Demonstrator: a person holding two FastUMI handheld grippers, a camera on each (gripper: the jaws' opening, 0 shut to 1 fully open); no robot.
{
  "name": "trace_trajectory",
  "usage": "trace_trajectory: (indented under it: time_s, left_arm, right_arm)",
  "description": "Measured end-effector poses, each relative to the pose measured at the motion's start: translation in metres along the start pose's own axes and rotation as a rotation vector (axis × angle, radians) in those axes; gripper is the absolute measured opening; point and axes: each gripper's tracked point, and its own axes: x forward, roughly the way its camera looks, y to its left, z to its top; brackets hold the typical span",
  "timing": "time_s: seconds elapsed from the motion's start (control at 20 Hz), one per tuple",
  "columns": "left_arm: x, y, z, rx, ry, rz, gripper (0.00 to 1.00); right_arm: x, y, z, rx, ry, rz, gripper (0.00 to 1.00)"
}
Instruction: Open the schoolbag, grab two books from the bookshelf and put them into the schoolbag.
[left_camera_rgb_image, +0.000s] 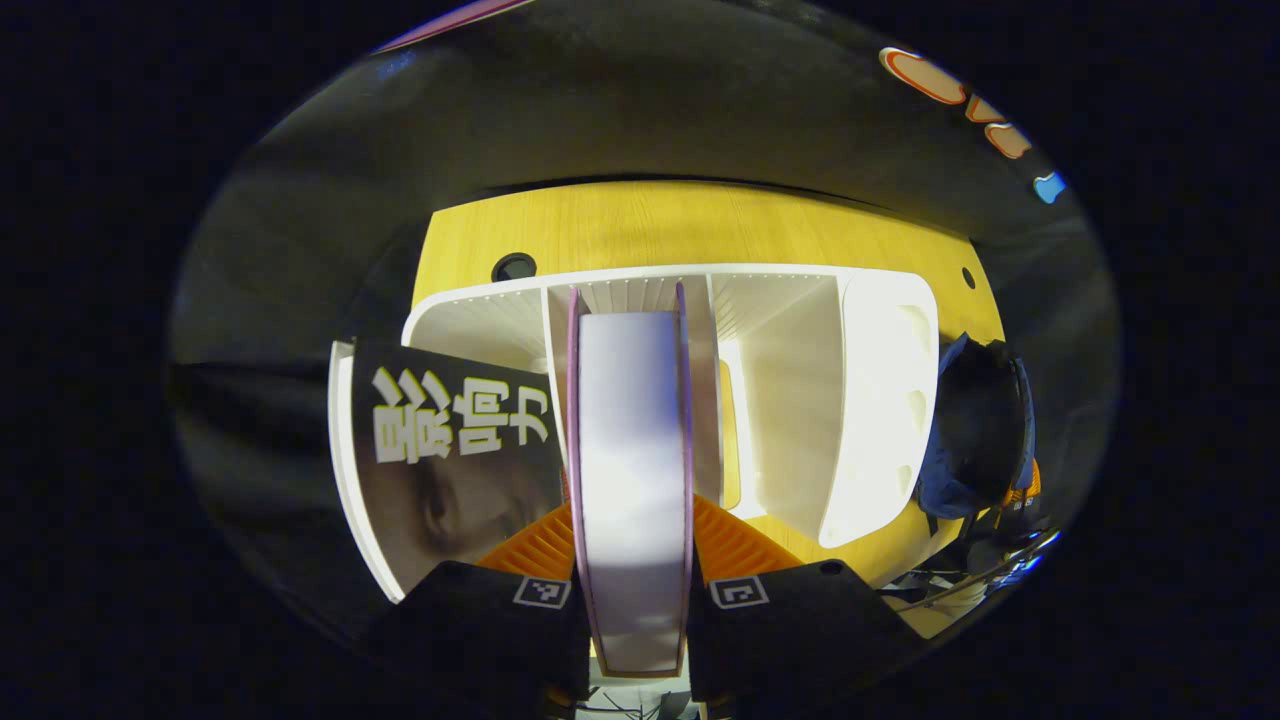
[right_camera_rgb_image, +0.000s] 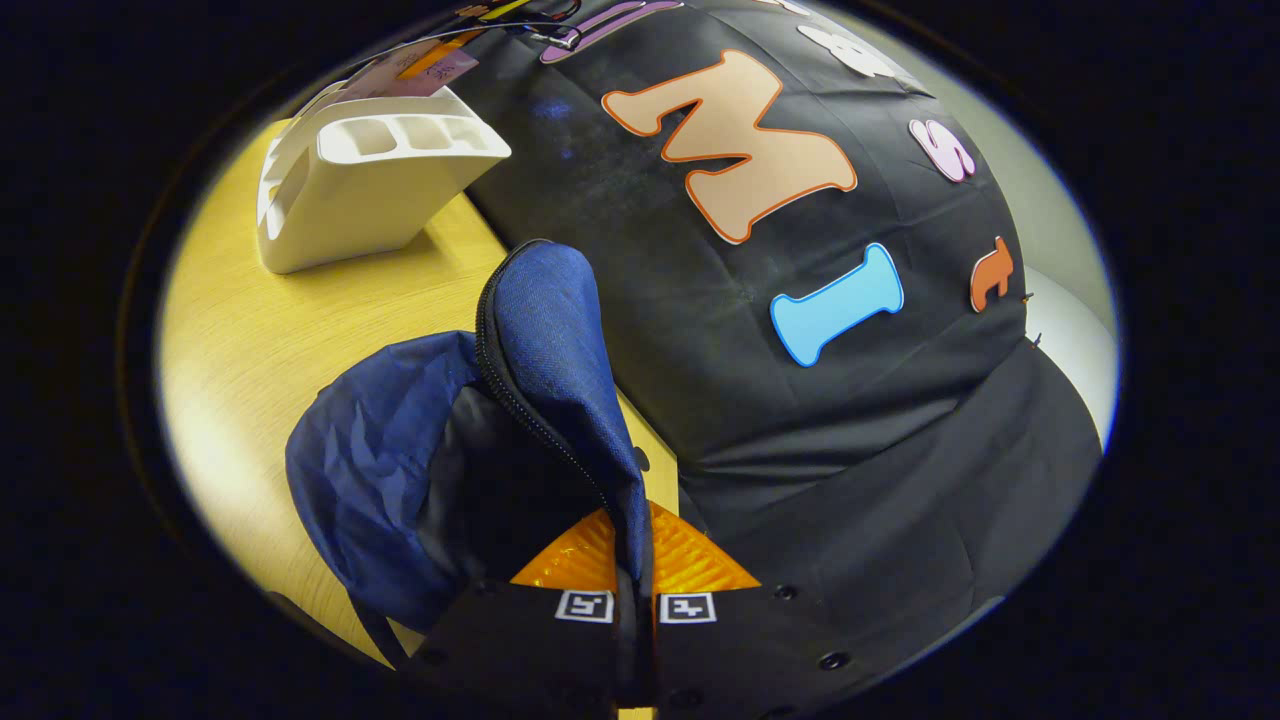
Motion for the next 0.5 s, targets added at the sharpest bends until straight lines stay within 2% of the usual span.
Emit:
trace_trajectory:
  time_s: [0.1, 0.35, 0.5]
  left_arm:
    - [-0.016, 0.0, -0.007, -0.005, 0.002, 0.017, 0.36]
    - [-0.051, -0.011, -0.023, -0.017, -0.017, -0.003, 0.36]
    - [-0.079, -0.006, -0.035, -0.026, -0.03, 0.014, 0.36]
  right_arm:
    - [-0.001, 0.001, -0.002, 0.002, -0.004, 0.002, 0.05]
    - [-0.002, 0.002, -0.004, 0.004, -0.015, 0.01, 0.0]
    - [-0.002, 0.0, -0.005, 0.018, -0.022, 0.011, 0.03]
